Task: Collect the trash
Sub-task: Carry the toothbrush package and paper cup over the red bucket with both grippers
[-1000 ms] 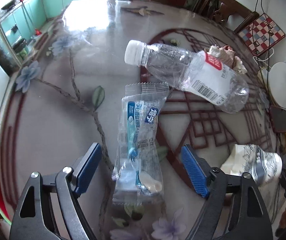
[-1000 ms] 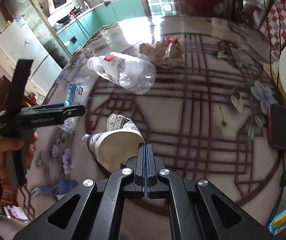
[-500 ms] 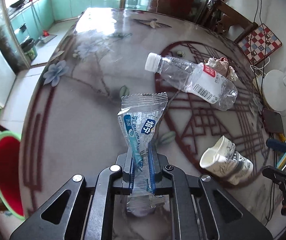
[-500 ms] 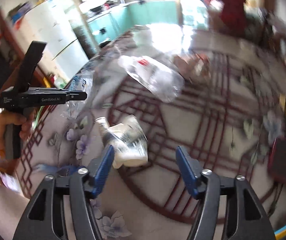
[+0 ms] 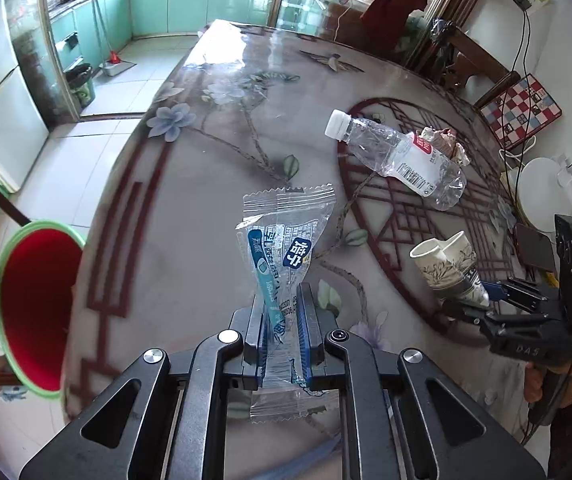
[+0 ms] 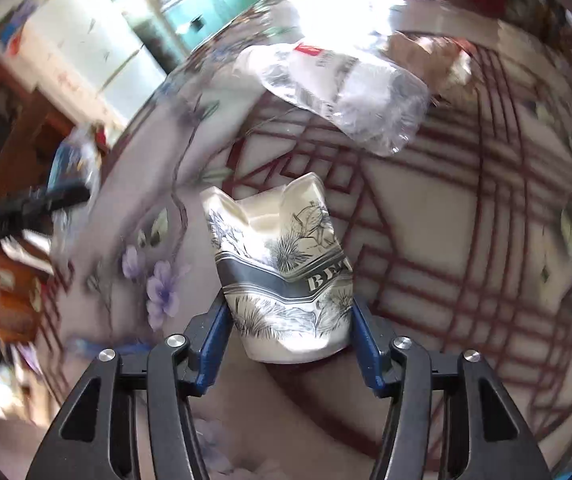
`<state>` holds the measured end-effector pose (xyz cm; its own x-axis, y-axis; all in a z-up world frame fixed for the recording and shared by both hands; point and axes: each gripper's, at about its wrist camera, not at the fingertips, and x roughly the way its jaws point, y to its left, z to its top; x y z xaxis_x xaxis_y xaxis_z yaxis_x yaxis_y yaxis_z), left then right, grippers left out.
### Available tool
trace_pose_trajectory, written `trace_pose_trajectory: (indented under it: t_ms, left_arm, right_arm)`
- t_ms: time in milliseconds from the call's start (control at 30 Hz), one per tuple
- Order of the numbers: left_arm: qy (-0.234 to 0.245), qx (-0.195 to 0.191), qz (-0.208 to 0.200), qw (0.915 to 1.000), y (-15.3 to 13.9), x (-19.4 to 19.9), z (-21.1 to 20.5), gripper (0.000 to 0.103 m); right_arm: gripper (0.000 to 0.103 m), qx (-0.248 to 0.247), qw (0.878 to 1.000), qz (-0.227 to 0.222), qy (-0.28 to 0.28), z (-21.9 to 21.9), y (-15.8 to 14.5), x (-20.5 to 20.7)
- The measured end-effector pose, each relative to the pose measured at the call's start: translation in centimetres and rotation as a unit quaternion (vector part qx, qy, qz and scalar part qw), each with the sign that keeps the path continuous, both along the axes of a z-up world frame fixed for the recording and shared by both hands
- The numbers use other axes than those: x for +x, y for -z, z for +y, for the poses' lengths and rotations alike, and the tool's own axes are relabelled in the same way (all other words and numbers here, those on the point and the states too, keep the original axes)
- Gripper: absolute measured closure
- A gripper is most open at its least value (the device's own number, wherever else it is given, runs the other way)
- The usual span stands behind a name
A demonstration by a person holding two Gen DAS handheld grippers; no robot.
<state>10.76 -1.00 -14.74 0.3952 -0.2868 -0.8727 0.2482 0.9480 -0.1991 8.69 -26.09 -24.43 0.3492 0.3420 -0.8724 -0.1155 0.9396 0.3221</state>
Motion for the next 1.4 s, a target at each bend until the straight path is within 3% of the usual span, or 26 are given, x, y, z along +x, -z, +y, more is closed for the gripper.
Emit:
trace_pose_trajectory:
  t_ms: [267, 500, 867, 1400]
  left_arm:
    - [-0.016, -0.004, -0.001, 0.9999, -0.1, -1.4, 3.5, 0.091]
    - [-0.008, -0.003, 0.002, 1.0, 0.4, -2.1, 6.1, 0.091]
    - [0.015, -0.003, -0.006, 0.9999, 0.2, -2.4, 10.2, 0.091]
    - [0.004, 0.002, 0.0, 1.0, 1.1, -1.2, 17.2, 0.091]
  right_arm:
    - [0.049, -0.024, 0.997, -0.063, 0.024, 2.1, -5.0, -2.4]
    - [0.049, -0.036, 0.995, -0.083, 0.035, 5.3, -7.6, -3.3]
    - [0.049, -0.049, 0.994, -0.077, 0.055, 10.9, -8.3, -4.1]
    - [0.049, -0.056, 0.994, -0.078, 0.055, 17.5, -8.9, -3.2]
